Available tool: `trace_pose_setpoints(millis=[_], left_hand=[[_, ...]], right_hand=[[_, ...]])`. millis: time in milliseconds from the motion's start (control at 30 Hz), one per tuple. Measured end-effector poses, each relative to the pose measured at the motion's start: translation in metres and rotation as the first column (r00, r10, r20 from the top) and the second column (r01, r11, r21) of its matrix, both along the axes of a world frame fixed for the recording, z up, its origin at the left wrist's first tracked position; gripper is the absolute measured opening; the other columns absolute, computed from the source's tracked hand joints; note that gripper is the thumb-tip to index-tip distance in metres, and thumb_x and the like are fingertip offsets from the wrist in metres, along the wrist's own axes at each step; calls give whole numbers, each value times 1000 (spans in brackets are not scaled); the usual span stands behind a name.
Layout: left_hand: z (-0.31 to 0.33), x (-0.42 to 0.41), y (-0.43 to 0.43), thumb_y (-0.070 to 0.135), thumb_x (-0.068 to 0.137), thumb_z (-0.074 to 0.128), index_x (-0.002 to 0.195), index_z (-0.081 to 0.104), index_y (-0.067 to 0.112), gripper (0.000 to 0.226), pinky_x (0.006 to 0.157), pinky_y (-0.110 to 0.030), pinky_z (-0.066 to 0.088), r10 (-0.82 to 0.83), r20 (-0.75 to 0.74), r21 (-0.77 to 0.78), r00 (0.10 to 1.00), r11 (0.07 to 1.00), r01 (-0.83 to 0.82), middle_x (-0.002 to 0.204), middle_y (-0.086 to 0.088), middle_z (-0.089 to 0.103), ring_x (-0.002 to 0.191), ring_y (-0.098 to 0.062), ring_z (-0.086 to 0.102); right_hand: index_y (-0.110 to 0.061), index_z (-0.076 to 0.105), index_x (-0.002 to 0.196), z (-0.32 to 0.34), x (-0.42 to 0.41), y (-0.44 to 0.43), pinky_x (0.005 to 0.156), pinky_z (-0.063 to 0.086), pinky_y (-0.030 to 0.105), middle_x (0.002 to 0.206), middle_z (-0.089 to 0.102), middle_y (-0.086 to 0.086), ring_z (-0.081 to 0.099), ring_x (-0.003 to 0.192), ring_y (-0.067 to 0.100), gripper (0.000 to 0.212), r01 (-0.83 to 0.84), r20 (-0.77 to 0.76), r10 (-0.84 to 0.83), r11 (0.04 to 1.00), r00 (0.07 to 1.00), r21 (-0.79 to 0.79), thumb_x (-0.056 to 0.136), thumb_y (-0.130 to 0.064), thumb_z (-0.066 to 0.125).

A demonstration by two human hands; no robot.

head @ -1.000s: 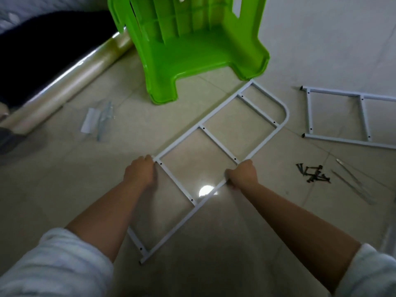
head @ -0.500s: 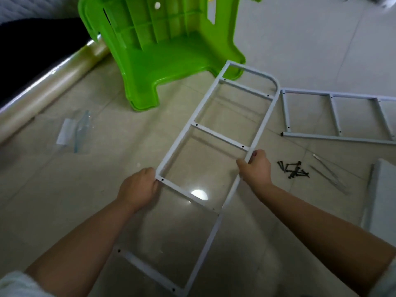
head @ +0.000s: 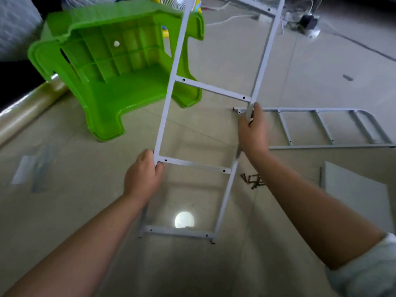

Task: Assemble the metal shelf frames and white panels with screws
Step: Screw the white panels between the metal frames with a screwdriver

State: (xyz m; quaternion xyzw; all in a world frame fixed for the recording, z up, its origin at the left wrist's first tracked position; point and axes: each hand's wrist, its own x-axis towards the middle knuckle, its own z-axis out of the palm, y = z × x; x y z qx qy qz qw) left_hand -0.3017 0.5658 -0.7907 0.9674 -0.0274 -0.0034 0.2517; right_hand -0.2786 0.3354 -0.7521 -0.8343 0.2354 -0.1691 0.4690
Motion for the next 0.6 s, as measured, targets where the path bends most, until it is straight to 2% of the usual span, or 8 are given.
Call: trace_pose_setpoints(millis=[100, 200, 300, 400, 500, 600], left_hand=[[9, 4, -1, 11, 92, 45, 81, 34, 7, 16, 60, -32, 26, 85, -13, -64, 996, 994, -85, 80, -16, 42, 79, -39, 51], [12, 9, 10, 11, 92, 45, 82, 35, 6, 15, 61, -32, 26, 187, -27, -139, 982, 972, -189, 87, -25, 51, 82, -39, 52], [13, 13, 22, 10, 92, 46, 81, 37, 6, 15, 62, -33, 27, 285, -34, -226, 958, 931, -285, 92, -29, 54, 85, -40, 53], [15, 15, 30, 9, 92, 46, 83, 39, 5, 12, 65, -34, 31, 374, -55, -259, 926, 890, -375, 96, -30, 55, 89, -39, 54], [14, 15, 33, 10, 91, 46, 90, 44, 2, 8, 70, -37, 38, 413, -96, -228, 906, 876, -424, 102, -29, 56, 94, -40, 55], [1, 13, 39, 14, 90, 48, 103, 50, -3, 21, 74, -36, 42, 333, -242, -74, 911, 930, -360, 107, -23, 58, 98, -38, 56]], right_hand=[[-5, 47, 112, 20, 21, 15, 70, 38, 26, 109, 58, 11, 51, 85, 21, 26, -125, 33, 127, 991, 991, -57, 87, -6, 43], [-12, 37, 134, 34, 38, 36, 86, 39, 26, 129, 50, 10, 50, 108, 23, 47, -251, -11, 251, 968, 968, 21, 88, -4, 44], [-18, 29, 141, 35, 48, 55, 87, 46, 35, 111, 50, 4, 57, 101, 29, 59, -376, -104, 380, 925, 919, 59, 86, -4, 45], [-21, 19, 146, 28, 49, 68, 95, 46, 45, 135, 46, 7, 56, 111, 34, 70, -441, -182, 445, 895, 877, 61, 84, -8, 50], [-15, 21, 145, 19, 46, 71, 98, 42, 38, 140, 41, 14, 50, 118, 33, 66, -537, -283, 516, 844, 808, 6, 86, -6, 48], [-7, 32, 138, 3, 35, 70, 88, 41, 30, 129, 50, 18, 50, 114, 32, 56, -537, -406, 517, 841, 754, 72, 85, -1, 48]])
